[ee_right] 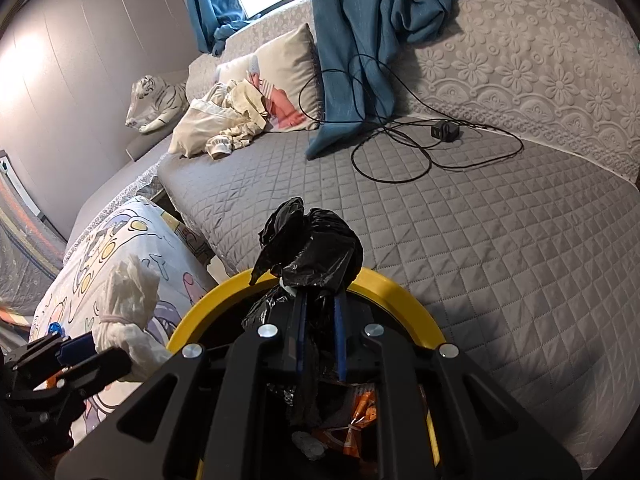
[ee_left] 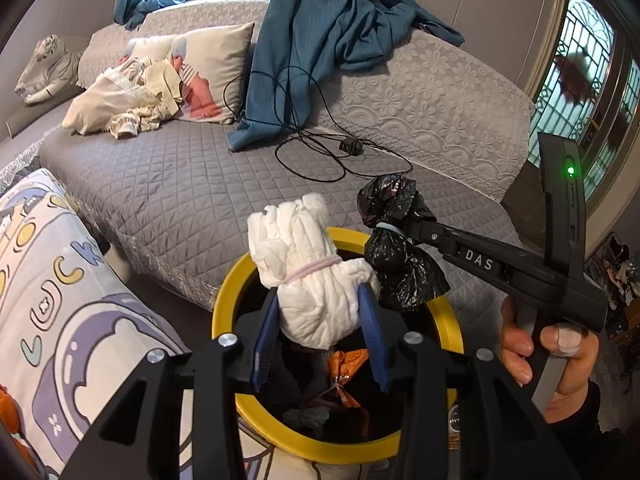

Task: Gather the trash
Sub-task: 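Open the left tool to drop the cloth bundle while the right tool releases the black bag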

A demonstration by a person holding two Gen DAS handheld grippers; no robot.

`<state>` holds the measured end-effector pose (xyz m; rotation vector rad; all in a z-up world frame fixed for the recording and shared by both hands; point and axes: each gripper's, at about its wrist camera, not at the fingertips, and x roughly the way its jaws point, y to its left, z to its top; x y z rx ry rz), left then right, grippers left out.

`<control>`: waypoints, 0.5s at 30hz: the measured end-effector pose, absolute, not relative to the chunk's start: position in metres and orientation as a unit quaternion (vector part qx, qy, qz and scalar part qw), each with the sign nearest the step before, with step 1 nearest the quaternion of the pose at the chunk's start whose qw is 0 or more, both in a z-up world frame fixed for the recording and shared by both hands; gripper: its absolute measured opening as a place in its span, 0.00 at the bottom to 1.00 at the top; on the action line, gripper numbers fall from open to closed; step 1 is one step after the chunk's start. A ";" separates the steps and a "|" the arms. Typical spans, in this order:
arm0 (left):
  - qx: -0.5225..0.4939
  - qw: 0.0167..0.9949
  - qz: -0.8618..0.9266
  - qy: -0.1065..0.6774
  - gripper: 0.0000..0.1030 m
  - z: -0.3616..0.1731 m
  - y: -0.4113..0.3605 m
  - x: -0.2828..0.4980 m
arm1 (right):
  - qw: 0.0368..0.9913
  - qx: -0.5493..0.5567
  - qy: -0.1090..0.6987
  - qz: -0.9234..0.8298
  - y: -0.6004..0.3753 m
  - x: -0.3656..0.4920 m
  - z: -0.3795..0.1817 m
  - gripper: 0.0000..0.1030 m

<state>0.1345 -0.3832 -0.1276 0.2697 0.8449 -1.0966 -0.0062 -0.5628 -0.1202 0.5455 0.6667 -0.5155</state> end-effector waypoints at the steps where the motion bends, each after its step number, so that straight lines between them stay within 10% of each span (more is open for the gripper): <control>1: 0.123 0.761 -0.503 0.391 0.46 -0.129 -0.383 0.135 | 0.876 0.262 0.321 -0.248 -0.564 -0.005 -0.121 0.11; 5: 0.119 0.762 -0.500 0.393 0.53 -0.129 -0.380 0.138 | 0.871 0.269 0.317 -0.262 -0.569 -0.009 -0.122 0.29; 15: 0.106 0.782 -0.475 0.389 0.53 -0.124 -0.357 0.153 | 0.870 0.278 0.302 -0.273 -0.573 -0.019 -0.113 0.30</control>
